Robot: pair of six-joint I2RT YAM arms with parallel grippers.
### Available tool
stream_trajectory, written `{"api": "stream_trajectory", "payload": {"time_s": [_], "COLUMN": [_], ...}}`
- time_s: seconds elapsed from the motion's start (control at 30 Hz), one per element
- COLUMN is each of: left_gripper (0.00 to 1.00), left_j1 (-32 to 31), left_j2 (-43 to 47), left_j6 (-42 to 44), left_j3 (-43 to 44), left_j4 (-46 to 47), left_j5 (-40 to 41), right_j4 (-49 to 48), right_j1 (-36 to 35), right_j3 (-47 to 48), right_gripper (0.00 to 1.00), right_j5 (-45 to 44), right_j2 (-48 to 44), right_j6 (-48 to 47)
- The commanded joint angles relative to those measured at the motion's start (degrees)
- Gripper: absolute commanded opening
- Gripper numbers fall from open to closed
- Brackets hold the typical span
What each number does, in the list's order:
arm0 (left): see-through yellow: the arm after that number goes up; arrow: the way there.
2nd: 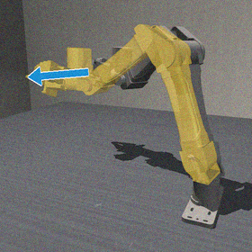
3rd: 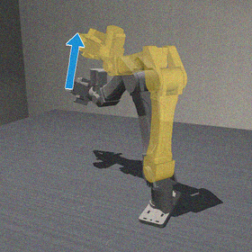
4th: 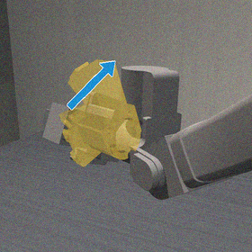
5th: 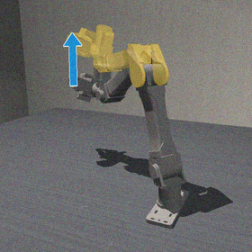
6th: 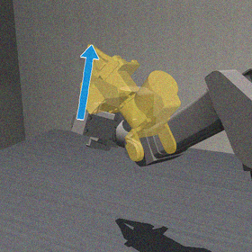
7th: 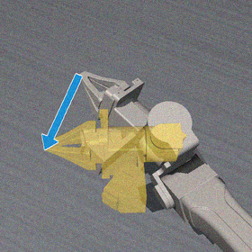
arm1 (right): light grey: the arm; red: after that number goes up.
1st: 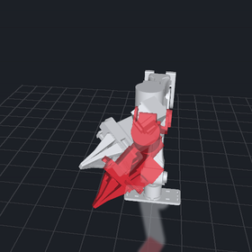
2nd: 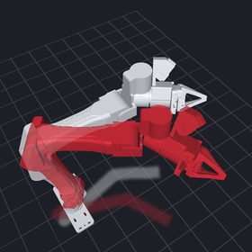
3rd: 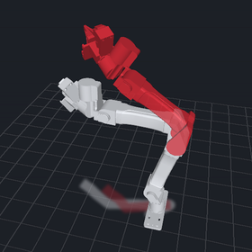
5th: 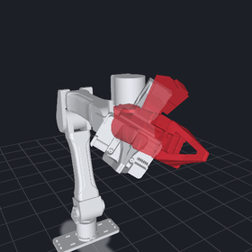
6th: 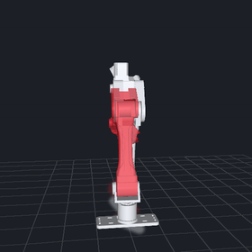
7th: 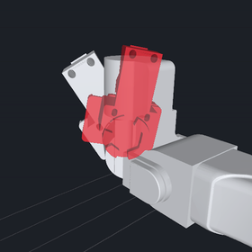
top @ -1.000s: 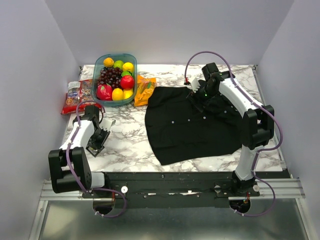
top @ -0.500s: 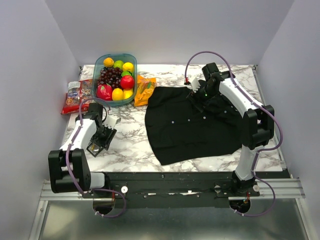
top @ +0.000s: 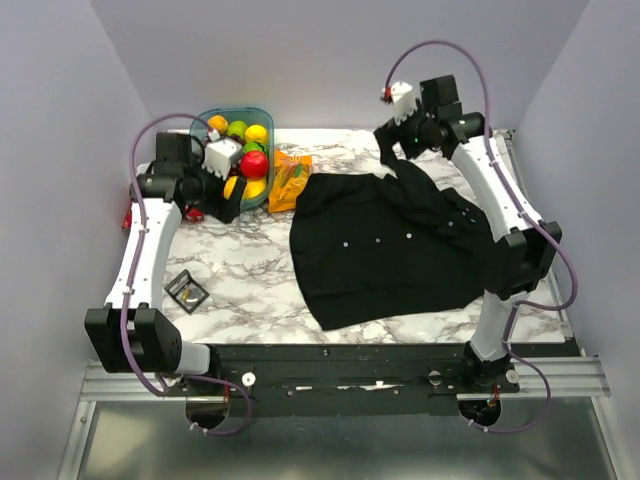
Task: Remove the brooch from the garment
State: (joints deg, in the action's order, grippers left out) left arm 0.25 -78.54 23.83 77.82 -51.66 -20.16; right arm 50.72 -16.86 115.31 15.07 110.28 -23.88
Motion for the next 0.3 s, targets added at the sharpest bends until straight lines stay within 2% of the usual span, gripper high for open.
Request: {"api": "stream_trajectory", "payload": {"time_s": [0.0,0.1,0.27], "left_gripper": [0.99,0.99,0.99], "left_j1": [-0.1,-0.1,0.0], "left_j2": [-3.3,-6.4,-13.4], "left_j6": [-7.8,-11.1,-16.5], "left_j3": [10.4,16.6,24.8], "left_j4": [9.2,11.0,9.6], "left_j5": [1.6,2.0,3.2], "right_j4": [-13.9,-16.9,-18.5], "right_j1": [0.9,0.8,0.8], "right_j3": [4.7,7.0,4.1], "right_gripper": [1.0,1.0,1.0], "right_j5": [-14.8,-23.5,-27.2], "right_j2": [-3.0,-4.3,-7.9], "right_j6": [12.5,18.0,19.4]}}
